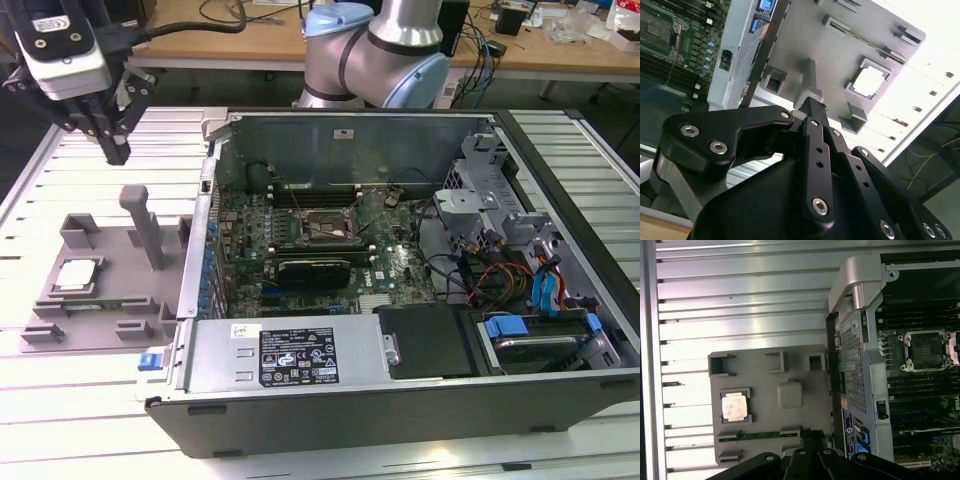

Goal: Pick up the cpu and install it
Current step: 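Reach for the cpu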

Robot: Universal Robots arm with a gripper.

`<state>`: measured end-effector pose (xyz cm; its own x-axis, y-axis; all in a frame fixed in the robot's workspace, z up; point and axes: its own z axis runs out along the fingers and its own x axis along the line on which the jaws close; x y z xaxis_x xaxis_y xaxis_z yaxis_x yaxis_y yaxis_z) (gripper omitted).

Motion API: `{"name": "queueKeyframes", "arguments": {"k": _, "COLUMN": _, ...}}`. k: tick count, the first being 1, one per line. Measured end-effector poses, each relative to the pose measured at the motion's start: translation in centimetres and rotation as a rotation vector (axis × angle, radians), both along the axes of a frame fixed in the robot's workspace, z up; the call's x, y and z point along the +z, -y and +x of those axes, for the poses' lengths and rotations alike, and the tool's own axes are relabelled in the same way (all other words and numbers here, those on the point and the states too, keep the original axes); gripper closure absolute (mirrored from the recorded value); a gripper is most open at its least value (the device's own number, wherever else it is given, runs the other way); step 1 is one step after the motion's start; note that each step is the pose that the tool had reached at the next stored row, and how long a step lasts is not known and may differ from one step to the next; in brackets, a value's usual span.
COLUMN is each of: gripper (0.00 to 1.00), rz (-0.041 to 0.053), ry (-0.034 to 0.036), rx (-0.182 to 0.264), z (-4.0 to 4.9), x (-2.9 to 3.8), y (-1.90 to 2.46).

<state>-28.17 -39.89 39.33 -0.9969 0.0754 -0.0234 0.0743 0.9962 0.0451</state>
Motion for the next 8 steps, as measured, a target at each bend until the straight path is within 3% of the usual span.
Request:
{"name": "queueKeyframes", "arguments": {"k": 3, "gripper": 0.89, "rz": 0.0, "ry": 0.0, "rx": 0.0, "z": -1.37, "x": -0.02, "y": 0.0}}
{"name": "queueKeyframes", "arguments": {"k": 6, "gripper": 0.89, "rz": 0.0, "ry": 0.0, "rx": 0.0, "z": -2.19, "x": -0.04, "y": 0.0}}
{"name": "queueKeyframes", "arguments": {"k": 8, "gripper": 0.89, "rz": 0.0, "ry": -0.0001, "rx": 0.0, "z": -3.32, "x": -0.06, "y": 0.0}}
